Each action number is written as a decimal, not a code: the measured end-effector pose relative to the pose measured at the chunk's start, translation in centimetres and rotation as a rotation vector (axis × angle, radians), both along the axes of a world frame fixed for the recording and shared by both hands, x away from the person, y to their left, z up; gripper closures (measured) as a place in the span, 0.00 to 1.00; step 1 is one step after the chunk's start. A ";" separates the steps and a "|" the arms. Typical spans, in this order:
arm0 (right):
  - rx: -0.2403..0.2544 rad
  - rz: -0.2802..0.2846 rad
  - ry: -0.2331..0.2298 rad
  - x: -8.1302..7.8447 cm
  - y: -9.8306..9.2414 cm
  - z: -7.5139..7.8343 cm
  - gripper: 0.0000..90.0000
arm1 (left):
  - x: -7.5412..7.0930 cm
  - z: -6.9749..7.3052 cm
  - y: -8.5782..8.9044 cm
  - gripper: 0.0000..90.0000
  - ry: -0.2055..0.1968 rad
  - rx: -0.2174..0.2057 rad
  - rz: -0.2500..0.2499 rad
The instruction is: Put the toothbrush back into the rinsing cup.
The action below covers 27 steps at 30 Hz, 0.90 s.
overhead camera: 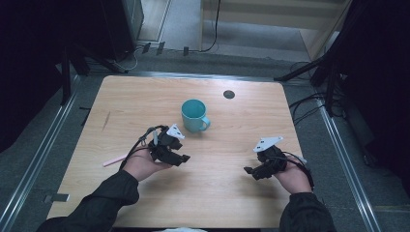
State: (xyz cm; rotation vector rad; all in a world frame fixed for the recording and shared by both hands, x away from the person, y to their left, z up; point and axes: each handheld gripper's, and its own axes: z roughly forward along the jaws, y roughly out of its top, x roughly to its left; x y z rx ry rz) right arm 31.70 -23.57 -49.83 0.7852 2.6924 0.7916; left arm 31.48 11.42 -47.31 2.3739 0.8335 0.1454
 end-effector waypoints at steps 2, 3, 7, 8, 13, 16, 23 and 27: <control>0.018 -0.003 -0.005 0.0 0.0 0.2 0.20 | 0.1 0.0 0.0 0.49 0.012 -0.006 -0.010; 0.020 -0.002 -0.003 0.0 0.0 0.2 0.20 | 0.2 0.0 -0.1 0.51 0.033 -0.011 -0.011; 0.021 0.008 -0.002 0.1 0.1 0.1 0.20 | 0.3 0.0 0.2 0.50 0.035 -0.036 -0.008; 0.021 0.008 -0.002 0.1 0.1 0.1 0.20 | 0.2 -0.1 0.4 0.50 0.029 -0.037 -0.014; 0.024 0.018 0.005 0.3 0.6 0.1 0.20 | 0.1 -0.3 1.7 0.48 0.014 -0.036 0.011; 0.019 0.026 0.012 0.4 0.7 0.0 0.20 | 0.2 -0.3 2.0 0.48 0.015 -0.042 0.021; 0.013 0.025 0.019 0.5 0.9 0.0 0.20 | 0.5 -0.3 2.5 0.52 0.049 0.001 0.054; 0.005 0.028 0.016 0.4 1.0 -0.1 0.20 | 0.5 -0.2 2.6 0.53 0.046 0.007 0.046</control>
